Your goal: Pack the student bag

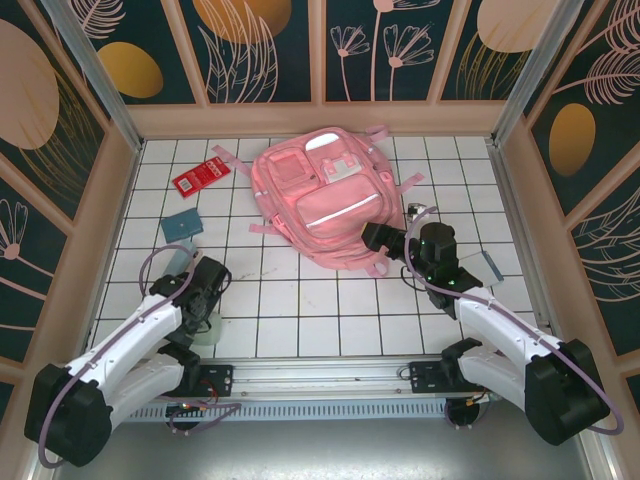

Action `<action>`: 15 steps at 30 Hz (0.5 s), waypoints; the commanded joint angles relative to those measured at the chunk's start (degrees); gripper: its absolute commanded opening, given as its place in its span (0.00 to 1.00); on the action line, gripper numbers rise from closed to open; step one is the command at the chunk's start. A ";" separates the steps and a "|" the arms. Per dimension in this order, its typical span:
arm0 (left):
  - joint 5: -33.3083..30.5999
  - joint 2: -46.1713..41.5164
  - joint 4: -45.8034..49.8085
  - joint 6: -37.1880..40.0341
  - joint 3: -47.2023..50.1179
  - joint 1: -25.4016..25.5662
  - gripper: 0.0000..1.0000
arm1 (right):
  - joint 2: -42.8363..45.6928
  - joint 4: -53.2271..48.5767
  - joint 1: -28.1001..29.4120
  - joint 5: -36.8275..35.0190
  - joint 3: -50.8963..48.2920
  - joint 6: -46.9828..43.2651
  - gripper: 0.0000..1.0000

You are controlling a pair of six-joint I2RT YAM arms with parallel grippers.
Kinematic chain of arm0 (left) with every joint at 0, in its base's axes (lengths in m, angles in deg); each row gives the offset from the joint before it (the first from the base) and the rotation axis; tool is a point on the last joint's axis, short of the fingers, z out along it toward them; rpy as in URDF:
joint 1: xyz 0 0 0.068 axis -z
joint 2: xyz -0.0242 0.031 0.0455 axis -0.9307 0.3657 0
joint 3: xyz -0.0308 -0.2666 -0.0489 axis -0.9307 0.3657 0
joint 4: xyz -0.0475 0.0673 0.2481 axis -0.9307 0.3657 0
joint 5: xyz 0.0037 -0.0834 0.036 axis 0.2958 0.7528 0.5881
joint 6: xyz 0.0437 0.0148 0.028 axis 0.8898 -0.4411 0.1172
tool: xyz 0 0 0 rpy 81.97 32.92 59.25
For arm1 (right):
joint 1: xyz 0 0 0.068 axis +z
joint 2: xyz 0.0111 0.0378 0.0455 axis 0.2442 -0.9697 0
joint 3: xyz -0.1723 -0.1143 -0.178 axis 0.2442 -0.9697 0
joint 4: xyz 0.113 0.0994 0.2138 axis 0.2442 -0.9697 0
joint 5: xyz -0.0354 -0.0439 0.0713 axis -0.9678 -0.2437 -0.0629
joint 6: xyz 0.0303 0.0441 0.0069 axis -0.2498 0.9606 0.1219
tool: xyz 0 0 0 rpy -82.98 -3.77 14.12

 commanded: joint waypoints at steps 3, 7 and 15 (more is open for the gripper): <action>2.86 2.16 -7.40 -2.26 4.06 -0.16 0.99 | 0.25 2.11 0.34 -0.12 -0.10 -0.53 0.95; 1.10 2.94 -5.28 -1.02 1.34 -0.16 0.98 | 0.21 2.31 0.32 -0.04 -0.19 -0.45 0.95; 1.09 2.32 -4.53 -0.08 1.47 -0.21 0.85 | 0.34 1.99 0.32 -0.12 -0.19 -0.49 0.95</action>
